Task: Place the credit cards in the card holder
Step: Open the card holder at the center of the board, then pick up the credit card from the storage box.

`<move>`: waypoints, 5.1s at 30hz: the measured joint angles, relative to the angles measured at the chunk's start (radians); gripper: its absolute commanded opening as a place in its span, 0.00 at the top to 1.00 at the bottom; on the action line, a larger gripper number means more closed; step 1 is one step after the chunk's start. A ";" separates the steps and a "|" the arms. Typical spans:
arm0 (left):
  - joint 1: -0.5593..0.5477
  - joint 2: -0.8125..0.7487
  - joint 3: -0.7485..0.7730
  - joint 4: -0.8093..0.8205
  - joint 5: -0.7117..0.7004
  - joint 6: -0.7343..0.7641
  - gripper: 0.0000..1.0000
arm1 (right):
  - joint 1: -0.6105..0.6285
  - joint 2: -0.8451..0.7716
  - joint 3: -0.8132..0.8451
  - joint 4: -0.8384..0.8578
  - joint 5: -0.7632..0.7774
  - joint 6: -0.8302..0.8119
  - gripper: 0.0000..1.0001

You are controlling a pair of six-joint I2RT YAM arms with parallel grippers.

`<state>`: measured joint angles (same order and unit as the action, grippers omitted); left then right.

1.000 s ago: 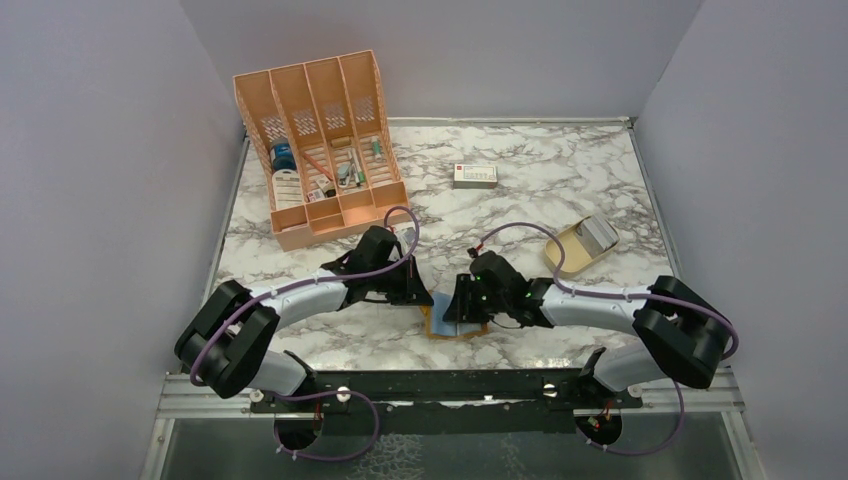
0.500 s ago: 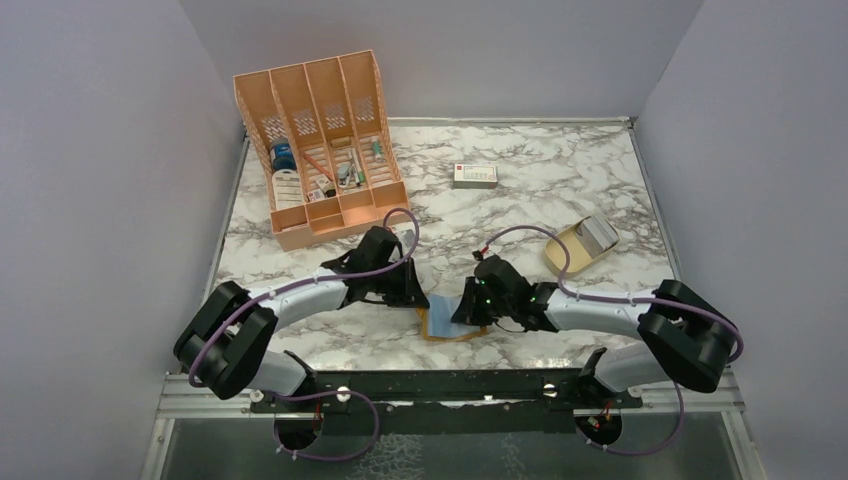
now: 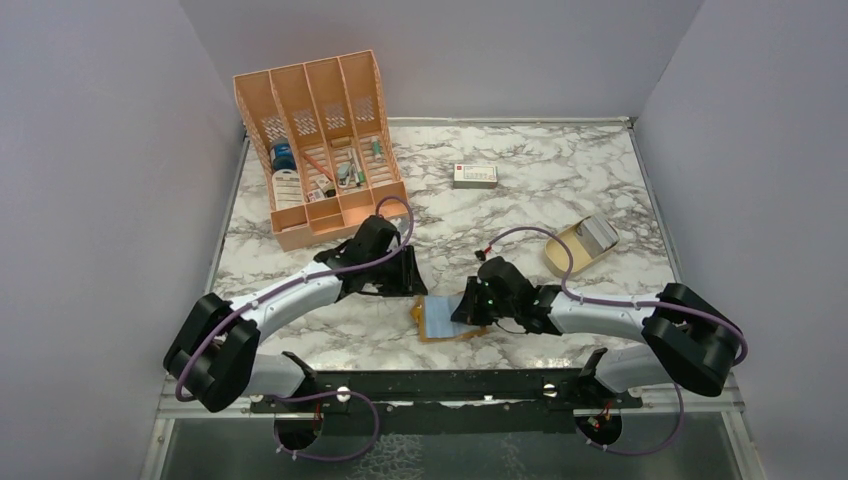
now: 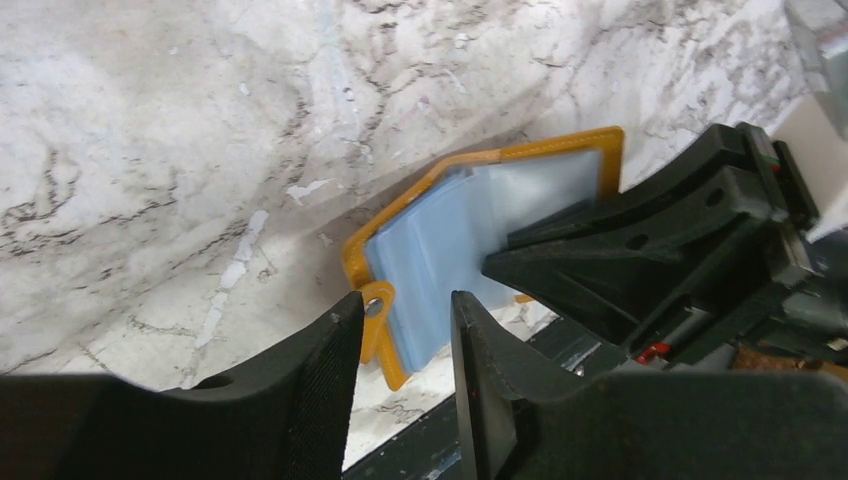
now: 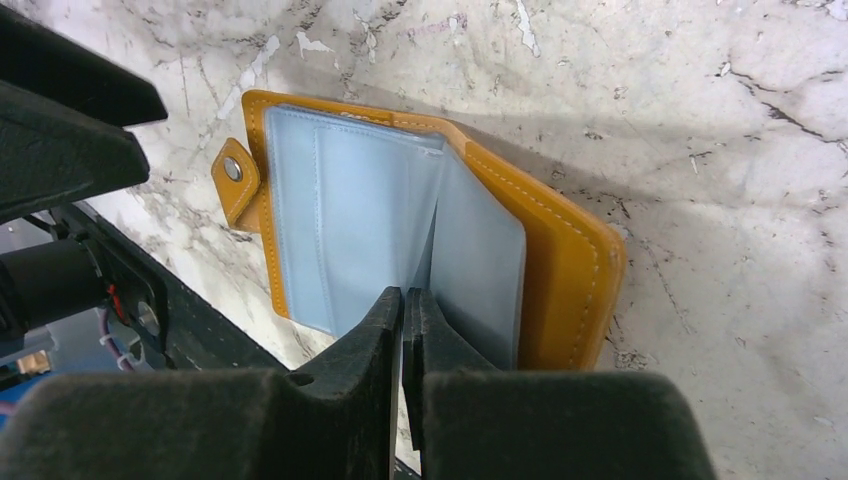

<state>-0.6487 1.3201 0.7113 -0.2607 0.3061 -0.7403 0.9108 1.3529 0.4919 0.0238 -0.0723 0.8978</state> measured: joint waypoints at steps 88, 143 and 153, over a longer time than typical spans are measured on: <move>-0.055 0.115 -0.282 0.631 0.201 -0.325 0.40 | 0.000 -0.064 -0.124 0.224 -0.075 0.146 0.55; -0.230 0.324 -0.146 0.687 0.191 -0.207 0.55 | -0.638 0.194 0.528 -0.430 0.505 -0.841 0.51; -0.230 0.304 -0.130 0.626 0.190 -0.171 0.53 | -0.735 0.270 0.607 -0.539 0.500 -1.005 0.48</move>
<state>-0.8787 1.6241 0.5816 0.3649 0.4965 -0.9112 0.1761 1.6234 1.0988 -0.5156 0.4282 -0.1070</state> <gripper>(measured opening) 0.459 0.508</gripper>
